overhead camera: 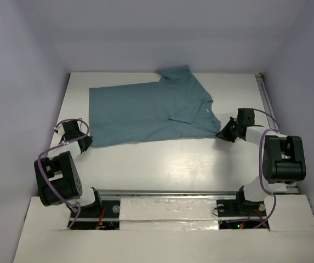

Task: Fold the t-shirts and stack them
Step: Fold the flattened tshirt in 1/3 of the way

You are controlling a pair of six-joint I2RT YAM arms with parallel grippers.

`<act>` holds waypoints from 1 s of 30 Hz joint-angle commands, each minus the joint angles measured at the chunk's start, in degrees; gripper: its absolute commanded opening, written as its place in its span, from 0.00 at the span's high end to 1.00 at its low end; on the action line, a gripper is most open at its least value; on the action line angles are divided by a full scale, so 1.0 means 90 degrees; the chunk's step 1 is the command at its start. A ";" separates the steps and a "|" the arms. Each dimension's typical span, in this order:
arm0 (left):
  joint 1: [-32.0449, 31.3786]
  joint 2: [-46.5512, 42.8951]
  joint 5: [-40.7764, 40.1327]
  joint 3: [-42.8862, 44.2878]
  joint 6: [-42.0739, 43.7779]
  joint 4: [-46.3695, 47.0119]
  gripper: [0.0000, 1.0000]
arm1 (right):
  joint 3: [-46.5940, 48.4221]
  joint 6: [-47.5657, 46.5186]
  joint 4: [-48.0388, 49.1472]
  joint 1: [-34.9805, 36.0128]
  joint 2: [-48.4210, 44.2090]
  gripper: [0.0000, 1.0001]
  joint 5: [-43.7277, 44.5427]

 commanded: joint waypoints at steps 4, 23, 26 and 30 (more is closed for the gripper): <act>-0.0063 0.0144 -0.0503 0.0186 0.0508 -0.1329 1.00 | -0.0214 -0.0239 -0.0454 -0.0089 -0.0727 1.00 0.0610; -0.0560 -0.0451 -0.1020 0.0391 0.0137 -0.2754 0.73 | -0.1309 0.0971 -0.3471 -0.0557 -0.3814 0.48 0.0932; -0.0561 -0.1007 -0.1069 0.0479 -0.0010 -0.2911 0.14 | -0.1047 0.0796 -0.3520 -0.0557 -0.3795 0.04 0.0680; -0.0492 -0.1593 -0.1363 0.1210 0.0341 -0.3126 0.01 | -0.0393 0.0329 -0.3434 -0.0557 -0.4068 0.02 0.0213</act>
